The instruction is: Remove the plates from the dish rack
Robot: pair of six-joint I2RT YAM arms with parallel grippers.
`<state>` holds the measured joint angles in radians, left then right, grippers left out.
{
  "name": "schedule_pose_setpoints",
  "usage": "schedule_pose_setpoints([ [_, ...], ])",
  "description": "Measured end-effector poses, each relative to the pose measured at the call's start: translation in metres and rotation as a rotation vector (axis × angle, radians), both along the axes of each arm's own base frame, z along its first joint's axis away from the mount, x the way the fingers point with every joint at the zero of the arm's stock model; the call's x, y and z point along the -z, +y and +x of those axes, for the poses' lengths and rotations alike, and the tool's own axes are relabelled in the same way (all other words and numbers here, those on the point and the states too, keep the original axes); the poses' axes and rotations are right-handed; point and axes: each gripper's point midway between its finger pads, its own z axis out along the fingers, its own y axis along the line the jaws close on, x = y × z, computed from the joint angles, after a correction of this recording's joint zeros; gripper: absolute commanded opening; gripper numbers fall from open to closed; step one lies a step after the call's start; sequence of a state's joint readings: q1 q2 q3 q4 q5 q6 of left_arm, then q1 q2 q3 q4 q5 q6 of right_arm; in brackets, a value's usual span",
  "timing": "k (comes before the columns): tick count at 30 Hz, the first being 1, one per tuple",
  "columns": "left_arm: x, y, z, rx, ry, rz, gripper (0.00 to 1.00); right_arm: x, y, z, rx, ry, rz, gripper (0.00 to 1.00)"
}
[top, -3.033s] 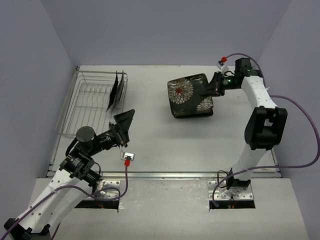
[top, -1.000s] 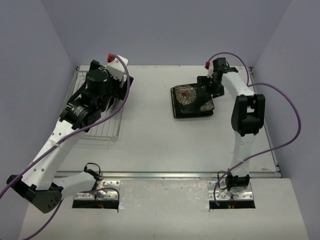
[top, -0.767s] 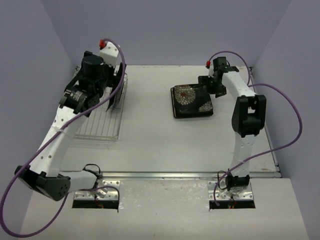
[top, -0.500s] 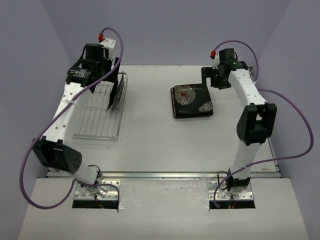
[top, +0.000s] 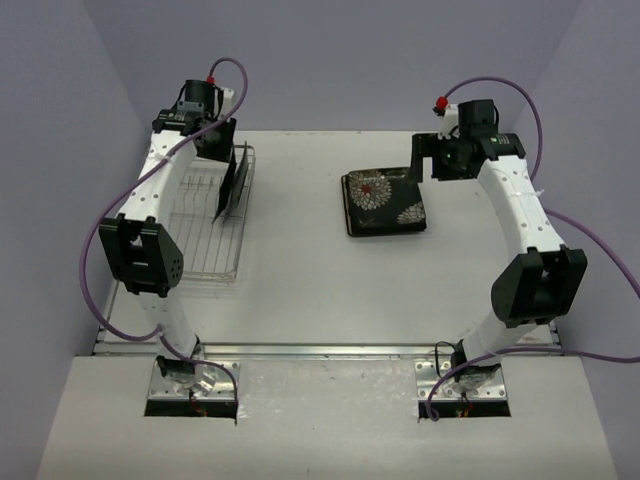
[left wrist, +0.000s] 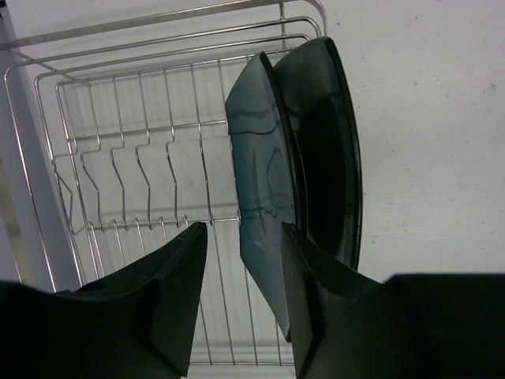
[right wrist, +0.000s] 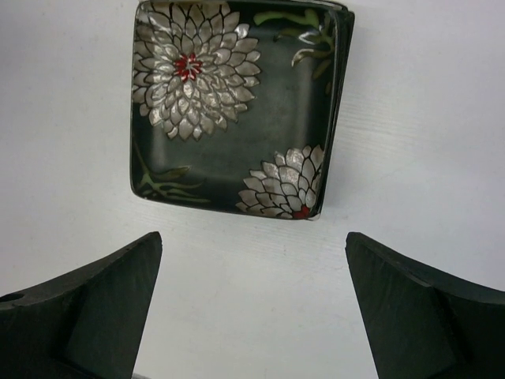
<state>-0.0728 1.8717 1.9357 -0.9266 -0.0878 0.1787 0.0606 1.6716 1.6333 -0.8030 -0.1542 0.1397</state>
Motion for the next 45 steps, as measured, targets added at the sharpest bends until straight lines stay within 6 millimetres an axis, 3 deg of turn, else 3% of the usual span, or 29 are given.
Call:
schedule_pose_setpoints([
  [4,0.012,0.008,0.004,-0.01,0.035,-0.034,0.41,0.014,0.001,-0.009,-0.006,0.046,0.008,0.99],
  [9,0.028,0.008,0.001,0.003,0.084,-0.067,0.41,0.016,0.002,-0.011,-0.007,0.057,0.016,0.99],
  [15,0.026,0.005,0.001,0.011,0.076,-0.078,0.42,0.02,0.003,-0.013,-0.007,0.071,0.03,0.99],
  [19,0.009,0.007,0.006,0.001,0.016,-0.074,0.44,0.02,0.004,-0.014,-0.007,0.073,0.034,0.99],
  [27,-0.051,0.008,-0.001,-0.004,-0.169,-0.078,0.43,0.02,0.004,-0.014,-0.006,0.074,0.039,0.99],
  [29,-0.052,0.006,-0.002,0.008,-0.172,-0.085,0.42,0.02,0.005,-0.014,-0.007,0.074,0.042,0.99],
  [41,0.016,-0.005,-0.002,0.058,0.036,-0.115,0.43,0.02,0.007,-0.014,-0.014,0.075,0.051,0.99],
  [45,0.022,-0.008,-0.005,0.076,0.066,-0.124,0.43,0.02,0.007,-0.014,-0.014,0.075,0.052,0.99],
])
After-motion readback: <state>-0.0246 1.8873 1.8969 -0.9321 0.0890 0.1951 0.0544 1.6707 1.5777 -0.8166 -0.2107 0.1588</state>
